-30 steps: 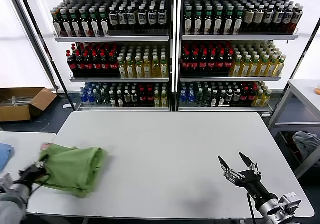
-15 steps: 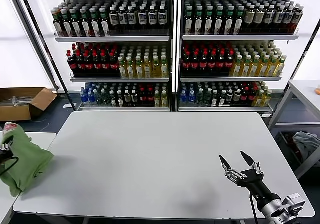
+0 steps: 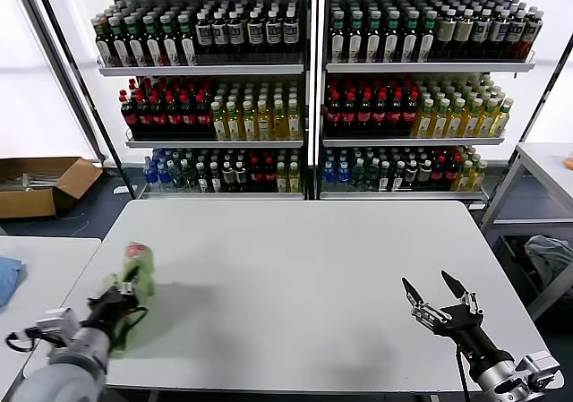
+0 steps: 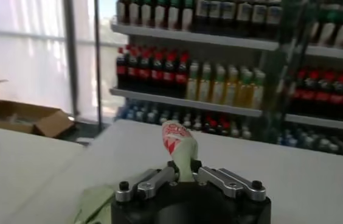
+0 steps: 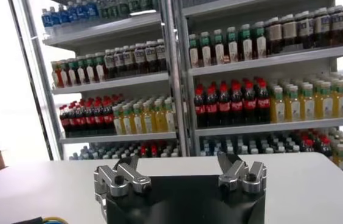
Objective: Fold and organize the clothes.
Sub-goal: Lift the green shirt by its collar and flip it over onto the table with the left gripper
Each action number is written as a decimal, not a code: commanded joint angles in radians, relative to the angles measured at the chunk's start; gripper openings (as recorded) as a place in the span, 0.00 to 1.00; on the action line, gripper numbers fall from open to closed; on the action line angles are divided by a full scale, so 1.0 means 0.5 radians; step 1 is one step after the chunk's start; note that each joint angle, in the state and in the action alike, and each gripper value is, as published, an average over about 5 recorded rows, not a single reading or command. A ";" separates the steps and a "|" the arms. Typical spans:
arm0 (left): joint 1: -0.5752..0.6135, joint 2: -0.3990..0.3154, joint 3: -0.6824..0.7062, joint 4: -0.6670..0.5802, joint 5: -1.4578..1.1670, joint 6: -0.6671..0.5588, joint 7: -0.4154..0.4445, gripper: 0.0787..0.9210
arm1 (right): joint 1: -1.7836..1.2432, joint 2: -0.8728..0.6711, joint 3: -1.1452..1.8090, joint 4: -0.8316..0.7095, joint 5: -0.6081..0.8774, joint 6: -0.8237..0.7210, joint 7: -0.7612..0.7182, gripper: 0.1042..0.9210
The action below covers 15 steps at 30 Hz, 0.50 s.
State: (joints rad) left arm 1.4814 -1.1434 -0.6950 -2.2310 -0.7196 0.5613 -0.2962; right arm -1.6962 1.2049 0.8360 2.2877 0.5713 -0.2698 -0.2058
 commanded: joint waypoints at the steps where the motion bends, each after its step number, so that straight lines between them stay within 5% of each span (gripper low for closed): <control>1: -0.197 -0.222 0.864 -0.134 -0.336 0.031 -0.340 0.06 | -0.028 0.000 0.020 0.048 -0.014 -0.017 0.013 0.88; 9: -0.433 -0.324 0.989 0.035 -0.750 -0.032 -0.438 0.06 | -0.025 0.011 -0.042 0.084 -0.049 -0.045 0.042 0.88; 15: -0.416 -0.371 0.994 0.054 -0.880 -0.085 -0.327 0.13 | 0.008 -0.007 -0.146 0.090 -0.086 -0.086 0.075 0.88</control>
State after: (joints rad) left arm 1.3331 -1.2709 -0.3200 -2.2224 -0.9701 0.5471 -0.4479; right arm -1.6994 1.2063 0.8119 2.3251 0.5446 -0.2958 -0.1817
